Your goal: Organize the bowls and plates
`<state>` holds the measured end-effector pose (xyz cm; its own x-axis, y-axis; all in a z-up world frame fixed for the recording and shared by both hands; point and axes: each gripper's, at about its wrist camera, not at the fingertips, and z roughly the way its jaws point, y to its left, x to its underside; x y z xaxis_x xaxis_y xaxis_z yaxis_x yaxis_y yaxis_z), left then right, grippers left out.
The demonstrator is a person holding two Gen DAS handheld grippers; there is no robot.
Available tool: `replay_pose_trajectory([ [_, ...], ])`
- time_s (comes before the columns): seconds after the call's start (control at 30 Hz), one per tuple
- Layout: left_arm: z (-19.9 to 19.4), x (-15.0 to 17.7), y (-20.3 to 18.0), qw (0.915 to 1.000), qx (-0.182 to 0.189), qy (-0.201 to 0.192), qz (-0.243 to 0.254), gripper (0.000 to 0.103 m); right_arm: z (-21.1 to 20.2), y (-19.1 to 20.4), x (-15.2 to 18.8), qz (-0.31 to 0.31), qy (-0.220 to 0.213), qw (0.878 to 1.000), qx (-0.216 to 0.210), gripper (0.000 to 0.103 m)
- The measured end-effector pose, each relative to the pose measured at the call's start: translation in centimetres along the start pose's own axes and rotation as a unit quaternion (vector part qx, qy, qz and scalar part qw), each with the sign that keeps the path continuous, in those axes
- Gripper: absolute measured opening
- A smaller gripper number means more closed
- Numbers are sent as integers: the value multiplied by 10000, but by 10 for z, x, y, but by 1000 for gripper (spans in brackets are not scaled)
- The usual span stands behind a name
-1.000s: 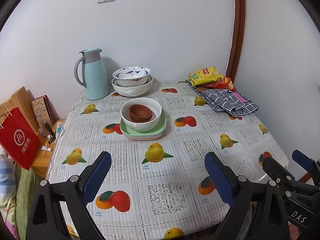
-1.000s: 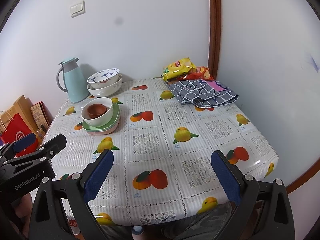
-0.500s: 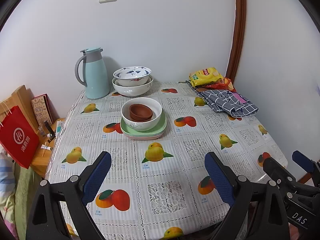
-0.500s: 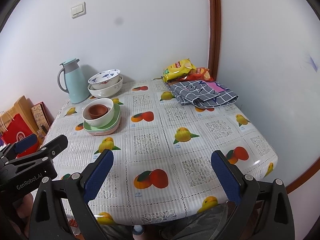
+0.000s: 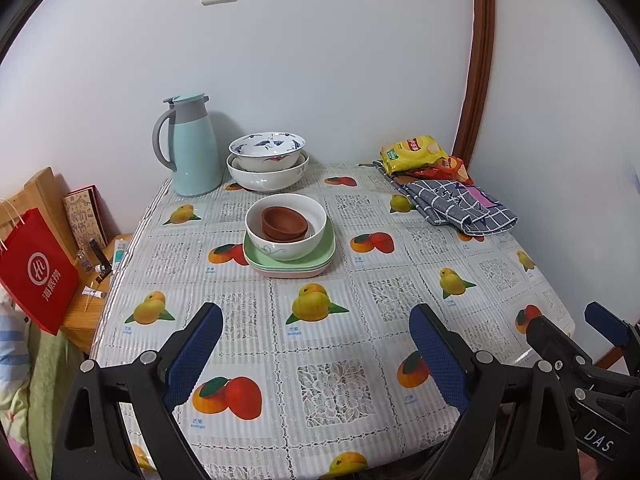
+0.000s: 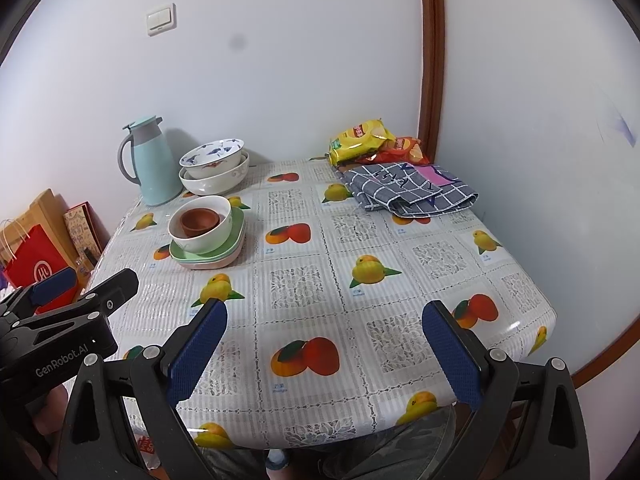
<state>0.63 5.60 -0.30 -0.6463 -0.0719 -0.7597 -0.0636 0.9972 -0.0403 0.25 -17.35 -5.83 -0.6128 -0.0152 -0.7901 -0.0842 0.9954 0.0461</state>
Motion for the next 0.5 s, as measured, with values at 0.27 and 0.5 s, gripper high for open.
replay_pose_trajectory([
  [0.27,0,0,1,10000,-6,11,-15,95,-1,1,0,-8,-7,10000,-14,97],
  [0.5,0,0,2,10000,-20,-1,-21,95,-1,2,0,-26,0,10000,-20,97],
])
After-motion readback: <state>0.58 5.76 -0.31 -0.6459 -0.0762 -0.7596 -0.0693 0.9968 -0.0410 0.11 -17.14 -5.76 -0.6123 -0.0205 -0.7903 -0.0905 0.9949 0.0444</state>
